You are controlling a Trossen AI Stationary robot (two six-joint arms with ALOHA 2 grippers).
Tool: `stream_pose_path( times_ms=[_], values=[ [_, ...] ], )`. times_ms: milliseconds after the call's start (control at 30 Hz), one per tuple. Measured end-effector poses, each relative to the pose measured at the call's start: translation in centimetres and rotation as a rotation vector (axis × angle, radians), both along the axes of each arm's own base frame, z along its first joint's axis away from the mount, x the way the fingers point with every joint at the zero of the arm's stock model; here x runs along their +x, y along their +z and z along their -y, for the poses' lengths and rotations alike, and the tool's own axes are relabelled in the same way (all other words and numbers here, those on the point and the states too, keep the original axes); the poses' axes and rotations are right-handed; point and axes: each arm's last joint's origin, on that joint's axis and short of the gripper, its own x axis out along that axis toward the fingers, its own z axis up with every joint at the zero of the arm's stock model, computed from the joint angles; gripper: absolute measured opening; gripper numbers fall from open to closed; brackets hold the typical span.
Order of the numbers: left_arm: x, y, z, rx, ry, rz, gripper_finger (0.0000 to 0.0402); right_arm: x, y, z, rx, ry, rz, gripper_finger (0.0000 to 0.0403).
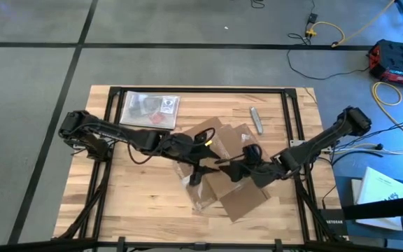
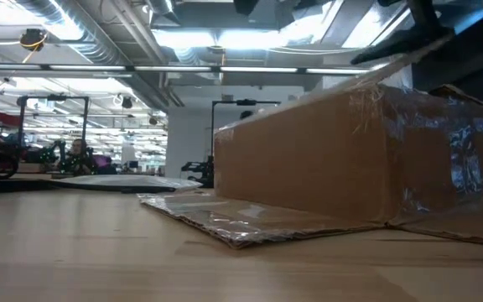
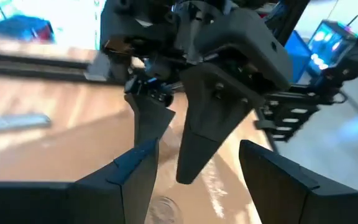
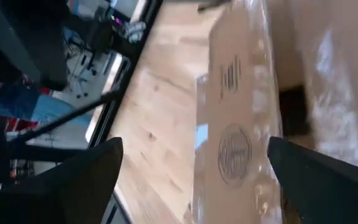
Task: Unpack boxes
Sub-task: Break down the box until it is fully flat
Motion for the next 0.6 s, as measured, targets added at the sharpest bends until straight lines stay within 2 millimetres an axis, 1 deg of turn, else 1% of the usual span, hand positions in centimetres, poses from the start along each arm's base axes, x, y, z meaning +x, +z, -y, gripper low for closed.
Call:
stream_pose_path(
  times_ms=[133,233,300,467,533,600],
  values=[
    [0.3,-0.2,-1.4,0.051,0.017,0.001,0.0211,-0.7,0.5,1.4,-0.032,-0.030,-0.039,0.0382],
    [0.6,-0.4,-3.6,0.024,0.072,-0.025,0.0211,-1.3,1.0,2.3,-0.049,-0.044,-0.059,0.0381],
    [1.1,-1.1,-5.3,0.008,0.083,-0.049,0.0211,-1.8,1.4,2.9,-0.058,-0.054,-0.071,0.0381],
    [2.4,-3.8,-8.8,-0.075,0.130,-0.136,0.0211,-3.4,2.1,4.2,-0.061,-0.055,-0.124,0.0381],
    [2.8,-4.6,-9.7,-0.139,0.155,-0.168,0.0211,-4.2,2.3,4.4,-0.052,-0.030,-0.155,0.0381],
    [3.4,-4.4,-9.8,-0.162,0.161,-0.179,0.0211,-4.9,2.5,4.7,-0.051,-0.001,-0.183,0.0381]
  ],
)
